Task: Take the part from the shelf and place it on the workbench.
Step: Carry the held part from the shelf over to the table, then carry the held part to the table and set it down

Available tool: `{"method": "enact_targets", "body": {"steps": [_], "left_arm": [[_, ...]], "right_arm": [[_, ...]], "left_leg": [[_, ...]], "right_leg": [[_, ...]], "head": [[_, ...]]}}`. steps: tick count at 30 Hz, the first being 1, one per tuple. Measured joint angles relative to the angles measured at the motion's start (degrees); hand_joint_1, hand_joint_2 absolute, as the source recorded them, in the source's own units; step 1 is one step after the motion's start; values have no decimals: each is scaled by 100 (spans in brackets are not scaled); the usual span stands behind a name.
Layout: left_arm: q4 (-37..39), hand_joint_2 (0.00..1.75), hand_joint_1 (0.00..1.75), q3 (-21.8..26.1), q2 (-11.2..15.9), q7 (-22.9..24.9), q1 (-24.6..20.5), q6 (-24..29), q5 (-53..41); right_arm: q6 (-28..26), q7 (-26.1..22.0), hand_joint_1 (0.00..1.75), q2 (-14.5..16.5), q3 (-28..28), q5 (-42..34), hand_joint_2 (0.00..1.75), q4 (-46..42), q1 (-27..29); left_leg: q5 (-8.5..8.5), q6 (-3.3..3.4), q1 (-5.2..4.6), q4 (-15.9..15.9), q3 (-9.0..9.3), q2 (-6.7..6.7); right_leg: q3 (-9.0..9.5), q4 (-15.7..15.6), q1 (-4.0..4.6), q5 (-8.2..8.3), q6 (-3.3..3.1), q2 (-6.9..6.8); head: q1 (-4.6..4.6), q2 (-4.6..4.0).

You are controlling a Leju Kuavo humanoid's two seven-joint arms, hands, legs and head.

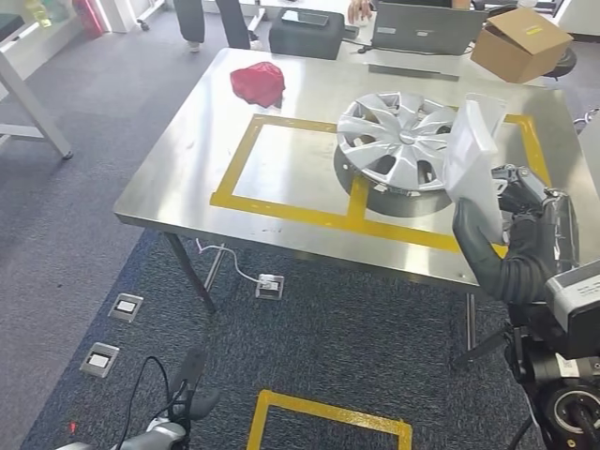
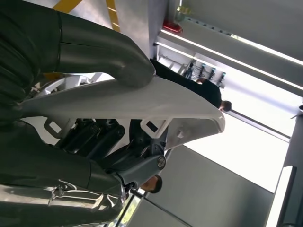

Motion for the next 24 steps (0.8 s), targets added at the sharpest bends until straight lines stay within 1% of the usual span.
{"method": "enact_targets", "body": {"steps": [24], "left_arm": [[0,175,0,0,0,0,0,0,0]], "right_arm": [[0,0,175,0,0,0,175,0,0]], "left_leg": [[0,0,0,0,0,0]], "right_leg": [[0,0,0,0,0,0]], "head": [[0,0]]}}
